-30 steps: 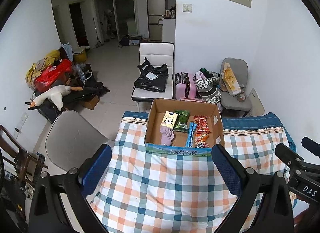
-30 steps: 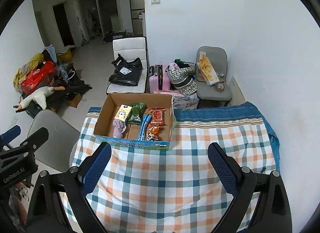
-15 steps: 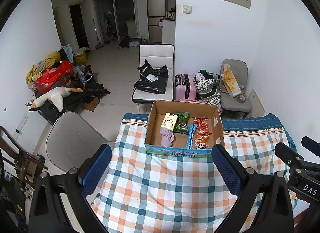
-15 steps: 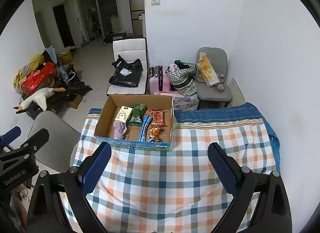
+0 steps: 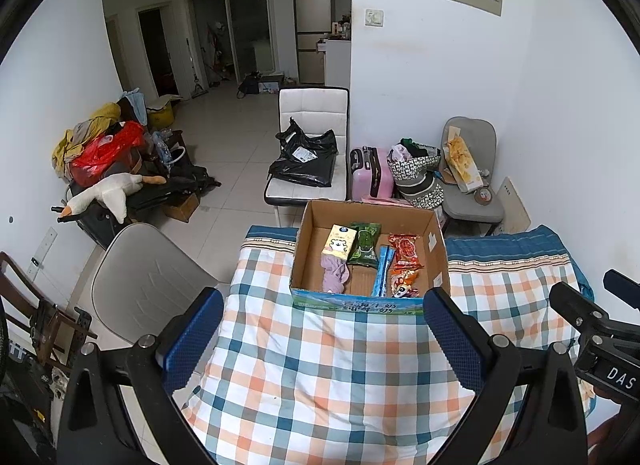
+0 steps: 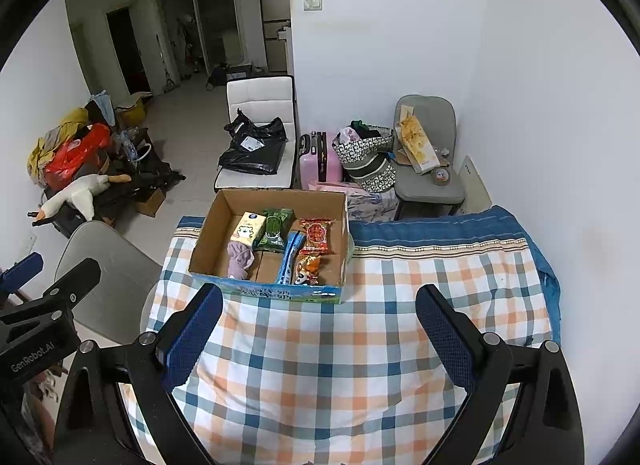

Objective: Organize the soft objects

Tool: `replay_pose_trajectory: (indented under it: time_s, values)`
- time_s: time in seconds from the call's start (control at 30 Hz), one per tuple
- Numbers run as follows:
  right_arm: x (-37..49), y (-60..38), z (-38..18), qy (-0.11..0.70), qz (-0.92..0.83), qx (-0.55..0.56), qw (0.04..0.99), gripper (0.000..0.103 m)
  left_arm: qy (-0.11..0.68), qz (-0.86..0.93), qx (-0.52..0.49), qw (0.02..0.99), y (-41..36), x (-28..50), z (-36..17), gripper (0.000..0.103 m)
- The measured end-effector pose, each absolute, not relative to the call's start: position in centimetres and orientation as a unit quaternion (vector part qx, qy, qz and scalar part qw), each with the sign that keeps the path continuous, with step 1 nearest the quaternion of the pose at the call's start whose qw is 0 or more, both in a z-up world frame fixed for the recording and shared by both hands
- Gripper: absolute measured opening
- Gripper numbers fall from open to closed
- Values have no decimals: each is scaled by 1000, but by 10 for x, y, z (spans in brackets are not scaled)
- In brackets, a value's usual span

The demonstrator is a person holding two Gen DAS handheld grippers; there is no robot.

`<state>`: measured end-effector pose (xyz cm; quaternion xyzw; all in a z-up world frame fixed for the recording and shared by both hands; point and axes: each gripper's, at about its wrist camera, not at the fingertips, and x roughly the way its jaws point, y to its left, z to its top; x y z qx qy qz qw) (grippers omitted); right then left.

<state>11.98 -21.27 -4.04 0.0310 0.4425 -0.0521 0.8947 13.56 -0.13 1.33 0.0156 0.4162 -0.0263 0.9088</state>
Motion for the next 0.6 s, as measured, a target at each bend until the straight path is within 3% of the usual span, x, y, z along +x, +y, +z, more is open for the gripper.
replay_pose_trajectory:
  time_s: [0.6]
  values:
    - [120,-211,-41,443,-50,29,895,99,413,-27,18,910,-1,138,15,102]
